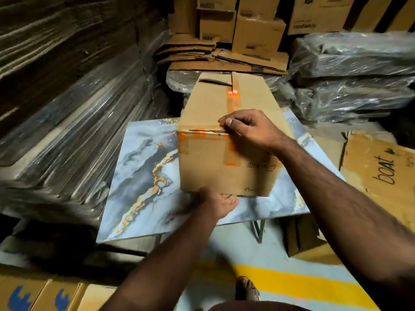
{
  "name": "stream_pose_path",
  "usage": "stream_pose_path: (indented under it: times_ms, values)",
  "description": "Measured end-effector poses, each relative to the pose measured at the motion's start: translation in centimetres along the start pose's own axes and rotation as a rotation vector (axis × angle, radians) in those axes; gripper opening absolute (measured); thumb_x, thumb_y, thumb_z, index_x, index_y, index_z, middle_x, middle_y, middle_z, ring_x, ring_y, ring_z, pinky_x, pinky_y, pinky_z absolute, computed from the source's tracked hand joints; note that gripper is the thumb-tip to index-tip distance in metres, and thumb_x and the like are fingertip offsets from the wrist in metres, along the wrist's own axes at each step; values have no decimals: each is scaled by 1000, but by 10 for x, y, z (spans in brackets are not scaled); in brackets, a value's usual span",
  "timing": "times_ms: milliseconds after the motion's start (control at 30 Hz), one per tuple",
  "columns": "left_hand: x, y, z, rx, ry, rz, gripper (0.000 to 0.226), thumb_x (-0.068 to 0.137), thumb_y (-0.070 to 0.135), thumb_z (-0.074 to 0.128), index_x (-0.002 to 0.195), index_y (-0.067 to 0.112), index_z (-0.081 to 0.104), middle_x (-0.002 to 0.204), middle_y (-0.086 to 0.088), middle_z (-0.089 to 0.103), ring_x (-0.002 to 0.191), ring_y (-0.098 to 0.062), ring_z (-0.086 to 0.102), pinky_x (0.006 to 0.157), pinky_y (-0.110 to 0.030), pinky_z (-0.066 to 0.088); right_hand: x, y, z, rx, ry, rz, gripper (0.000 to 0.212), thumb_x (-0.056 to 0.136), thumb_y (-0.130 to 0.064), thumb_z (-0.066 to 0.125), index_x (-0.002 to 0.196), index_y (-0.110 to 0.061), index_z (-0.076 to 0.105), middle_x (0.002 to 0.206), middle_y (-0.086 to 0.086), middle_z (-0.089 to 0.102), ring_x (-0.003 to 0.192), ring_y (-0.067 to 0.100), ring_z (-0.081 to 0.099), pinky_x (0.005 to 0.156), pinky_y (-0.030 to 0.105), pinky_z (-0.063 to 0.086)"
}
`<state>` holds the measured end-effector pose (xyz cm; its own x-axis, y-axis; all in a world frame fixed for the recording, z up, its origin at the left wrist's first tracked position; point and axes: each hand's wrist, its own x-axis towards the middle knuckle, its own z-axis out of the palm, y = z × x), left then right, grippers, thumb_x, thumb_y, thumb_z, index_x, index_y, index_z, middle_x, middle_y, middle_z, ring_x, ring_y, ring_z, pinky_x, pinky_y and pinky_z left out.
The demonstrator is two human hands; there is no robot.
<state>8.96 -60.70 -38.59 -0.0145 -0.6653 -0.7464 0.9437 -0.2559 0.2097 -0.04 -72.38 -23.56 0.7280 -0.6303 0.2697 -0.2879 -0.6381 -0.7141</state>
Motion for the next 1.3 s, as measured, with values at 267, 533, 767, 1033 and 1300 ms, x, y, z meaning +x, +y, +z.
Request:
stream_pose_path:
  times_ms: [267, 533, 767, 1033, 1300]
  values:
    - [-15, 5, -11, 494, 40, 5, 71, 100, 45, 9, 153, -1, 19, 156, -22, 30, 142, -35, 35, 116, -46, 22, -47, 34, 28, 436, 123, 343, 53, 106, -35, 41, 91, 3, 74, 74, 6, 68, 64, 15, 61, 60, 23, 42]
    - [-50, 43, -2, 886, 44, 90, 60, 101, 40, 34, 145, 0, 32, 138, -21, 55, 119, -31, 59, 98, -43, 43, -51, 34, 44, 468, 251, 359, 43, 104, -39, 47, 87, -13, 77, 92, 8, 76, 72, 19, 62, 66, 30, 44]
    - [-78, 65, 34, 1359, -150, 480, 19, 101, 11, 43, 89, 6, 57, 81, -6, 76, 66, -13, 66, 61, -22, 52, -48, 31, 50, 534, 592, 439, 50, 104, -34, 42, 82, -3, 74, 84, 13, 76, 72, 21, 63, 63, 27, 45]
    - [-72, 88, 95, 1854, 340, 1109, 29, 95, 41, 47, 109, 21, 64, 107, -1, 68, 99, -22, 61, 82, -36, 50, -13, 46, 16, 444, 652, 390, 38, 102, -27, 48, 73, -17, 70, 87, 8, 75, 87, 21, 69, 80, 34, 51]
    - [-17, 107, 146, 1874, 713, 475, 127, 63, 99, 25, 158, 17, 2, 162, -22, -9, 147, -45, -7, 112, -70, 1, 48, 70, 30, 388, 618, 558, 28, 100, -33, 47, 84, -16, 61, 86, 1, 62, 85, 21, 56, 79, 34, 44]
